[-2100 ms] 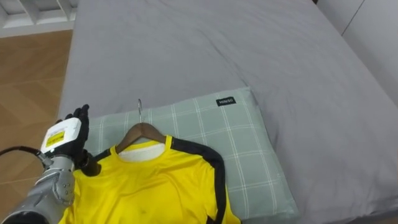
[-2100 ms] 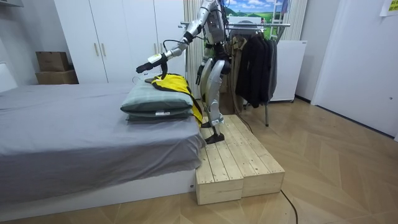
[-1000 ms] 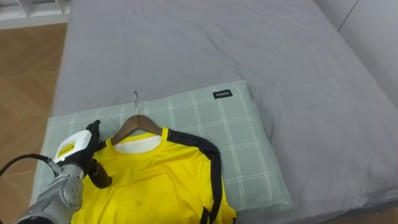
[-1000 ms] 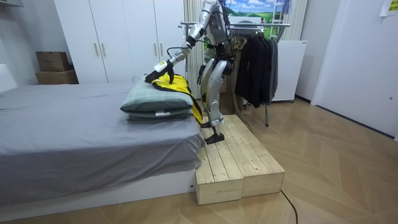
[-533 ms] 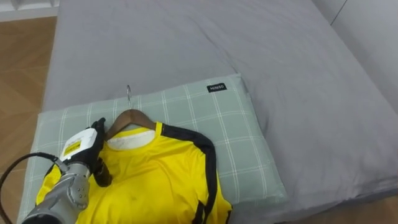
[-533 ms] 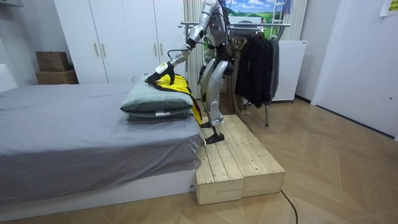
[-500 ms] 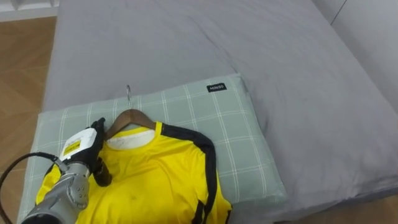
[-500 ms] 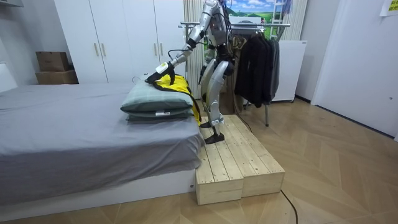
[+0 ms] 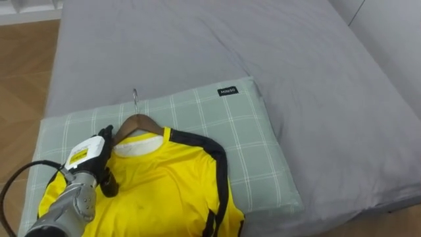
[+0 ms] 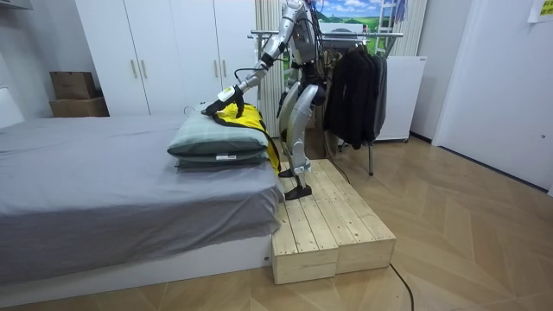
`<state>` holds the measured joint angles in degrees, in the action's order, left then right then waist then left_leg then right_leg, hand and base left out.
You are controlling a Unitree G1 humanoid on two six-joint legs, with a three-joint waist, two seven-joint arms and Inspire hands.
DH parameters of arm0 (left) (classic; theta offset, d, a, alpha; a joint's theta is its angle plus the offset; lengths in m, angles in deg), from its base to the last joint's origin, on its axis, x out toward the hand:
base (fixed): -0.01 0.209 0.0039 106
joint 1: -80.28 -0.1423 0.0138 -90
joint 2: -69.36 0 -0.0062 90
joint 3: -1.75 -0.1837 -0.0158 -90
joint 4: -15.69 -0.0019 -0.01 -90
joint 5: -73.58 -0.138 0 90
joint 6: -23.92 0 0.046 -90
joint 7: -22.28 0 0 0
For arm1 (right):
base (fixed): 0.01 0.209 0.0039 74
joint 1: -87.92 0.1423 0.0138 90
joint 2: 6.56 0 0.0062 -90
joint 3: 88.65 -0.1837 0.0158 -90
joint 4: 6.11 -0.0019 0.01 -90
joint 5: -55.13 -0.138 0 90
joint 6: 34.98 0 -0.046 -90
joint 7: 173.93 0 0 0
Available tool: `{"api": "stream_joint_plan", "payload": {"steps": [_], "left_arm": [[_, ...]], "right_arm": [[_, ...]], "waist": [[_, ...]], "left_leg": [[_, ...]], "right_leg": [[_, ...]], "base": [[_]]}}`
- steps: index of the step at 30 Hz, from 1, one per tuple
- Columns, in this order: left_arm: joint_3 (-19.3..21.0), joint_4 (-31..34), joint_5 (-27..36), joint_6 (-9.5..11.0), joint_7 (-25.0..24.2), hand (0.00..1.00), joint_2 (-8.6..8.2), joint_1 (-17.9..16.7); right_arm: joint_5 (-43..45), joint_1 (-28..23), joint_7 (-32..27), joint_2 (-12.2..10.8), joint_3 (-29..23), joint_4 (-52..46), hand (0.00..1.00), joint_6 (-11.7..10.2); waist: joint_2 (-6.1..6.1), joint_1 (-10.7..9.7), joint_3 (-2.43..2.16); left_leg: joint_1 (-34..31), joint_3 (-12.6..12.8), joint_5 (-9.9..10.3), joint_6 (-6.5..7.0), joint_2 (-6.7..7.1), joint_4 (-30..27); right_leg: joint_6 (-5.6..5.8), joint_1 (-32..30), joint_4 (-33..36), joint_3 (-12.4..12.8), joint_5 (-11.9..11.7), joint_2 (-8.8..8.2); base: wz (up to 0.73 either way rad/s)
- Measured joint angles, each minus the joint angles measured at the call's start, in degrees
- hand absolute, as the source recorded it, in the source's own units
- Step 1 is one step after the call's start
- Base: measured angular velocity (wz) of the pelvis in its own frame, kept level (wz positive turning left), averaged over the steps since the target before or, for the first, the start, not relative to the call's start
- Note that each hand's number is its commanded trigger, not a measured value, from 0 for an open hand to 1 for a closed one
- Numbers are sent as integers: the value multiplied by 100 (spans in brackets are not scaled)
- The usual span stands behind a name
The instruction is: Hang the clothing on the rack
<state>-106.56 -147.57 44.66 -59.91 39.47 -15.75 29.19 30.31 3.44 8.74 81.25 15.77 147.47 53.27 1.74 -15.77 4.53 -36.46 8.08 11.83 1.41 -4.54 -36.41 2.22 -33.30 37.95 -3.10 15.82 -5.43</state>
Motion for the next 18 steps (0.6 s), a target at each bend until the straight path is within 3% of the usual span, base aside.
{"api": "stream_joint_plan", "payload": {"steps": [1, 3, 4, 12, 18], "left_arm": [[0, 0, 2, 0, -8, 56, 11, 9], [1, 0, 4, 0, -10, 82, 41, 44], [2, 0, 16, -1, -9, 85, 49, 57], [12, -1, 134, -113, 5, 100, 185, 127], [12, 0, 133, -114, -53, 100, 194, 127]], "right_arm": [[2, -11, -1, 0, 0, -36, 0, 0], [4, -54, -3, 1, 0, -172, 0, 1], [12, -58, -2, 2, 0, -198, 0, 1], [10, -106, -3, 3, -4, -399, 0, 2], [5, -124, -10, 2, -4, -458, 0, 2]], "waist": [[0, 0, 0], [1, -1, 0], [3, -2, -1], [6, 3, -3], [6, 14, -4]], "left_leg": [[-11, 1, 0, -1, -7, -5], [-47, 1, 1, -1, -19, -19], [-66, 8, 1, -1, -32, -38], [-109, 95, 8, 10, -100, -100], [-114, 143, 9, 16, -127, -87]], "right_leg": [[-2, -8, 0, -1, 2, 3], [-4, -41, 0, -2, 1, 14], [-8, -54, 0, -5, -1, 20], [-12, -70, -3, -14, -6, 34], [-11, -69, -3, -29, -6, 34]], "base": [[0], [0], [0], [0], [0]]}}
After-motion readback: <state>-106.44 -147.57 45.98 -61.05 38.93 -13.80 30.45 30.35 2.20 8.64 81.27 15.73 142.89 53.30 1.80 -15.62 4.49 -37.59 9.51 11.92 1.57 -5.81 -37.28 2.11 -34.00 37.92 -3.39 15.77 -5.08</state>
